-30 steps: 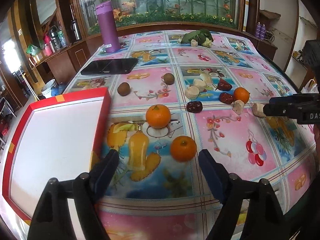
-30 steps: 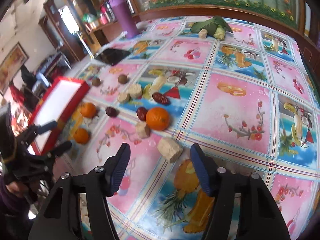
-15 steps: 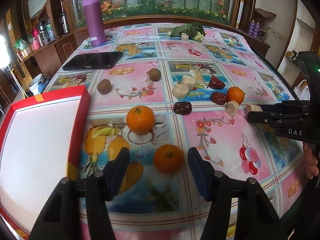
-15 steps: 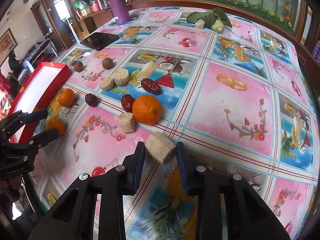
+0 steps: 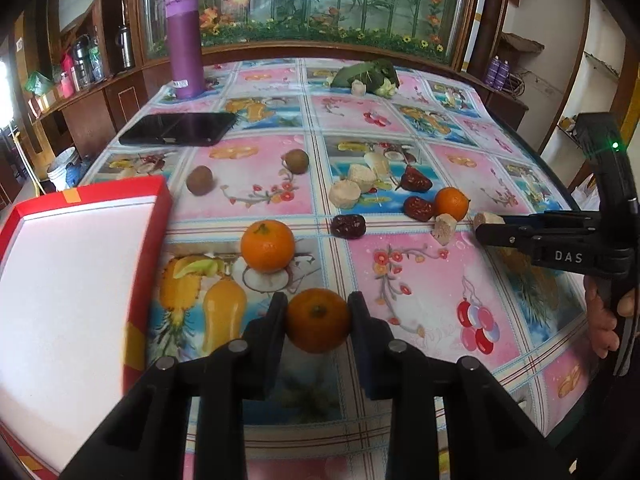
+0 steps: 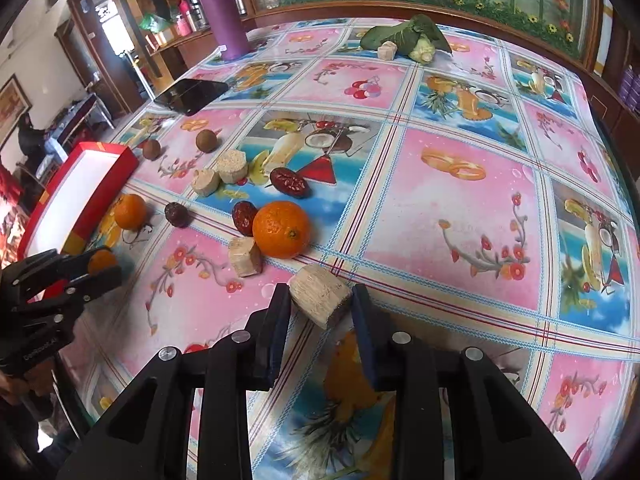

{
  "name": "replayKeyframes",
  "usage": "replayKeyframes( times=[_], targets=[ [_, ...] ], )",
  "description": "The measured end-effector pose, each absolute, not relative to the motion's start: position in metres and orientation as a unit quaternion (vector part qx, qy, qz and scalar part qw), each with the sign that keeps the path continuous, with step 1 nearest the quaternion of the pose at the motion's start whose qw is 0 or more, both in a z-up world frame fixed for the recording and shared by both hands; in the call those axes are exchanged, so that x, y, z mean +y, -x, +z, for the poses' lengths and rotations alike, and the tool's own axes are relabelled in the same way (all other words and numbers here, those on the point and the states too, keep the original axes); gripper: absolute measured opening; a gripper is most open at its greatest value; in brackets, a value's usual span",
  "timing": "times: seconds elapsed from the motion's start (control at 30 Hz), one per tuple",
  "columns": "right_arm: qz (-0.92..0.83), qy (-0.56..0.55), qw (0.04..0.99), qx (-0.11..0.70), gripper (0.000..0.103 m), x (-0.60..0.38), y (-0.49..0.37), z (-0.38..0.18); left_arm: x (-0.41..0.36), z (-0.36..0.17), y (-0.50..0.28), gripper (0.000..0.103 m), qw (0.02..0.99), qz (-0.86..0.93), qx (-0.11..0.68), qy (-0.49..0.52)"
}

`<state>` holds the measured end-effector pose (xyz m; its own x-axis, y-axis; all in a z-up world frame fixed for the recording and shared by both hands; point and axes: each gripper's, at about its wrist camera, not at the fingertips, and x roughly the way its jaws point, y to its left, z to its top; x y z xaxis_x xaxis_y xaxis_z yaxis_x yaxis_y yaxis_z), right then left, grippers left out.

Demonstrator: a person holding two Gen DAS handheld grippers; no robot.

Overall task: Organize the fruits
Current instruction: 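Carry both items into the red-rimmed white tray and open both tools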

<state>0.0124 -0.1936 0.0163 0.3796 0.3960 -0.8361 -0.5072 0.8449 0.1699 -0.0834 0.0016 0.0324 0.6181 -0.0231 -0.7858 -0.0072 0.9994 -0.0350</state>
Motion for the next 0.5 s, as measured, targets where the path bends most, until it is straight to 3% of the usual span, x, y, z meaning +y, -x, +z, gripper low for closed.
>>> replayKeyframes(
  times=[0.3,0.5],
  targets=[
    [0.386,-0.012,0.810,0.441,0.030,-0.141,0.013,0.044,0.069,0.095,0.150,0.033,0.934,0.091,0.345,0.002],
    [0.473,-0.009,0.768,0.433,0.029,-0.039,0.048,0.051,0.133,0.091,0.179,0.033,0.925,0.173,0.338,0.017]
  ],
)
